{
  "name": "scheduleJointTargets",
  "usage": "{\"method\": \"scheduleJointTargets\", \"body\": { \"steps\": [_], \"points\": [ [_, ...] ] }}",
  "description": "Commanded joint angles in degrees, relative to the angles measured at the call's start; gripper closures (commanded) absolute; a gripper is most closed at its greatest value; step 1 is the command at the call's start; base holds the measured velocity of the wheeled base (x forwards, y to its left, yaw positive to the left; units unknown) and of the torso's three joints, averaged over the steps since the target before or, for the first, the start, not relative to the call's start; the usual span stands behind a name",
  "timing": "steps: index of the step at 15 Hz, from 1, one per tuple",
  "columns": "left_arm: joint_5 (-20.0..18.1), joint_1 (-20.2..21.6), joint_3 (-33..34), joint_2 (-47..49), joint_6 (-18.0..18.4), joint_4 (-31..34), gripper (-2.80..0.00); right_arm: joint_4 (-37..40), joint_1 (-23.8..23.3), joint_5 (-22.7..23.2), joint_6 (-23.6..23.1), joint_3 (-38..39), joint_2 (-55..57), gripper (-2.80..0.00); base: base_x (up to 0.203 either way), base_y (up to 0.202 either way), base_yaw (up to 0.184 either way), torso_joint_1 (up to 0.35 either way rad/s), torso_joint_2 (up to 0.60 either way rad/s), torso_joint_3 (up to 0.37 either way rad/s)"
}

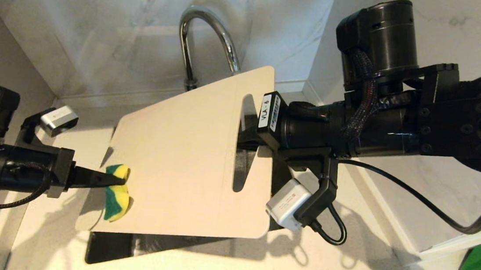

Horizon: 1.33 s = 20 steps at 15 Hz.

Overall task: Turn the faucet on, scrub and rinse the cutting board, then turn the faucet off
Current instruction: Scrub the cutting board underwater

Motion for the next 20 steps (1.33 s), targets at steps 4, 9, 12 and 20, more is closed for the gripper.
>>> {"method": "scheduleJointTargets", "body": {
  "steps": [4,9,12,20],
  "points": [
    [-4.54,10.05,2.7,2.95,4.14,-0.26,0.0,0.05,-0.06,0.23,-0.78,0.83,-0.9,0.0,0.0,0.0,0.0,0.0,0.0,0.0],
    [-8.04,16.1,2.11,2.82,4.25,-0.28,0.0,0.05,-0.06,0.23,-0.78,1.0,-0.99,0.0,0.0,0.0,0.0,0.0,0.0,0.0],
    [-9.54,19.25,1.16,2.82,4.25,-0.13,0.0,-0.2,-0.06,0.32,-0.3,1.85,-1.17,0.0,0.0,0.0,0.0,0.0,0.0,0.0],
    [-10.09,18.63,-7.74,1.22,0.45,3.07,0.0,-5.93,-0.23,0.49,1.86,5.92,-2.31,0.0,0.0,0.0,0.0,0.0,0.0,0.0]
  ]
}}
